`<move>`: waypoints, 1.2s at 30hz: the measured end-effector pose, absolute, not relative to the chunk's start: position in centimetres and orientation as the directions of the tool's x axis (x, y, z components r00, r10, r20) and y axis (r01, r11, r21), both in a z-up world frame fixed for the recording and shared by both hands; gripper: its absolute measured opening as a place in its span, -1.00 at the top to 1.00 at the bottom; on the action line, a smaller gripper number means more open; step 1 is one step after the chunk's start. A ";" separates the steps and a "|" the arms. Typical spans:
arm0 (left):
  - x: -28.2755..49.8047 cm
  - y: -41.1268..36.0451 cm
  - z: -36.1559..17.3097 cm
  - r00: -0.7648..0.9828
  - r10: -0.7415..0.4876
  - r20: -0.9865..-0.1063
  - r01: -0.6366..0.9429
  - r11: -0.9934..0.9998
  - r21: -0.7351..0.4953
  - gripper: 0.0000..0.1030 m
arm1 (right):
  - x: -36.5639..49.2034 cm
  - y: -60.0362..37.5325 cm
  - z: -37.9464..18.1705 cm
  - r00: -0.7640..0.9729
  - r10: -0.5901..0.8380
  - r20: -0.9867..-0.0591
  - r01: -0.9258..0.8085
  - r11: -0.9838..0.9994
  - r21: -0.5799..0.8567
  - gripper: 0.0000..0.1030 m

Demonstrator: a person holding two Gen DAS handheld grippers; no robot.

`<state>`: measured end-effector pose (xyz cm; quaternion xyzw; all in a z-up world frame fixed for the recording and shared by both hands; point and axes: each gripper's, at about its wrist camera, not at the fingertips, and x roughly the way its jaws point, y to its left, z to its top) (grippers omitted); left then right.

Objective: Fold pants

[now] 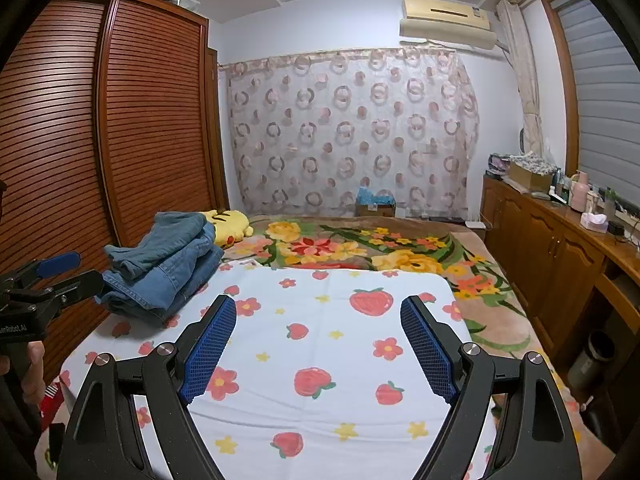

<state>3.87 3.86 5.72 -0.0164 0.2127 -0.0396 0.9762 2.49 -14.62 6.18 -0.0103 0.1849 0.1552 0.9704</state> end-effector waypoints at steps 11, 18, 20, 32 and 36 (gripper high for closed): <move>3.6 4.0 5.7 0.906 -0.085 -0.414 0.071 0.996 -0.048 -0.99 | 2.7 -15.1 6.0 0.879 0.310 -0.363 -0.317 0.948 0.043 -0.67; 3.6 3.9 5.7 0.906 -0.084 -0.414 0.071 0.996 -0.047 -0.99 | 2.8 -15.5 6.0 0.881 0.306 -0.362 -0.312 0.949 0.042 -0.67; 3.6 3.9 5.7 0.906 -0.085 -0.414 0.071 0.996 -0.048 -0.99 | 2.8 -15.5 6.0 0.880 0.307 -0.362 -0.314 0.948 0.041 -0.67; 3.6 3.9 5.7 0.906 -0.083 -0.414 0.070 0.996 -0.047 -0.99 | 2.8 -15.5 6.0 0.881 0.306 -0.362 -0.313 0.949 0.039 -0.67; 3.4 3.9 5.7 0.907 -0.084 -0.413 0.071 0.996 -0.047 -0.99 | 2.8 -15.5 6.0 0.881 0.306 -0.361 -0.314 0.949 0.037 -0.67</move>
